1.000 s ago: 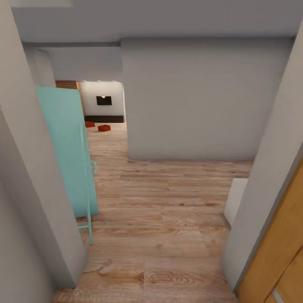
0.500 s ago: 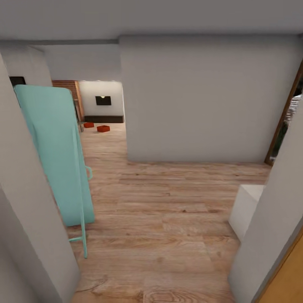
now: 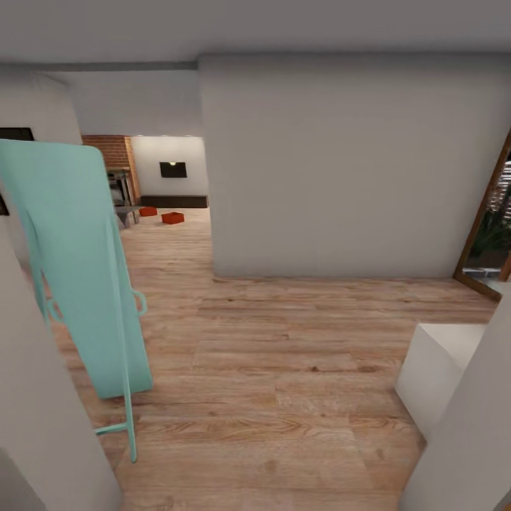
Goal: Move the two storage containers from the living room to the garage. In the garage, place one container on the floor and stack the other container on top of it (either order is fine).
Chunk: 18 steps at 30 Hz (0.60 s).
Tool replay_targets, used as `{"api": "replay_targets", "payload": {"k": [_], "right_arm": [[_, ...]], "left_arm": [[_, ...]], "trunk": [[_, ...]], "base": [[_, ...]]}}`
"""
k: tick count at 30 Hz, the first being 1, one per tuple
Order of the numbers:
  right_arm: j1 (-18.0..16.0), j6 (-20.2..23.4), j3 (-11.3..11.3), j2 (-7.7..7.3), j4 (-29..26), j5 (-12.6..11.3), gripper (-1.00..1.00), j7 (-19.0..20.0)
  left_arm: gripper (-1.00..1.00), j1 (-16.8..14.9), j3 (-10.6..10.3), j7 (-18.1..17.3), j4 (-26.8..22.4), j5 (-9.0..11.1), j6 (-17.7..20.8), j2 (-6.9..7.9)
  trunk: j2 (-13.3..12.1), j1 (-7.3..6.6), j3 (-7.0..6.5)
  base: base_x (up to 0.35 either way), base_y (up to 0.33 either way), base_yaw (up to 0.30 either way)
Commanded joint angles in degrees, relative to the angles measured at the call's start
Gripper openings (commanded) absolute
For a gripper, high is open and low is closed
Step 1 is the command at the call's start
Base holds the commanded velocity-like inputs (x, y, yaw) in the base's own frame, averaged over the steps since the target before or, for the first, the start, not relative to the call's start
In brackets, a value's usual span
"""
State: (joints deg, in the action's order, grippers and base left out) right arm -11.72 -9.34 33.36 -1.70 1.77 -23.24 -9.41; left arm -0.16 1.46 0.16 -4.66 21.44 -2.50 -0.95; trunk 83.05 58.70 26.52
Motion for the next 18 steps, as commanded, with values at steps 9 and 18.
{"api": "replay_targets", "payload": {"k": [9,18], "right_arm": [[-0.06,-0.28,0.48,0.03,0.16,-0.49,1.00,0.01],[-0.06,-0.25,0.63,0.11,0.15,-0.42,1.00,0.01]], "left_arm": [[1.00,-0.02,0.12,0.02,0.00,0.19,-0.14,-0.02],[1.00,-0.02,0.12,0.02,-0.01,0.19,-0.14,-0.02]], "trunk": [[0.02,0.03,0.06],[0.02,0.03,0.06]], "base": [[0.322,0.000,0.000],[0.322,0.000,0.000]]}}
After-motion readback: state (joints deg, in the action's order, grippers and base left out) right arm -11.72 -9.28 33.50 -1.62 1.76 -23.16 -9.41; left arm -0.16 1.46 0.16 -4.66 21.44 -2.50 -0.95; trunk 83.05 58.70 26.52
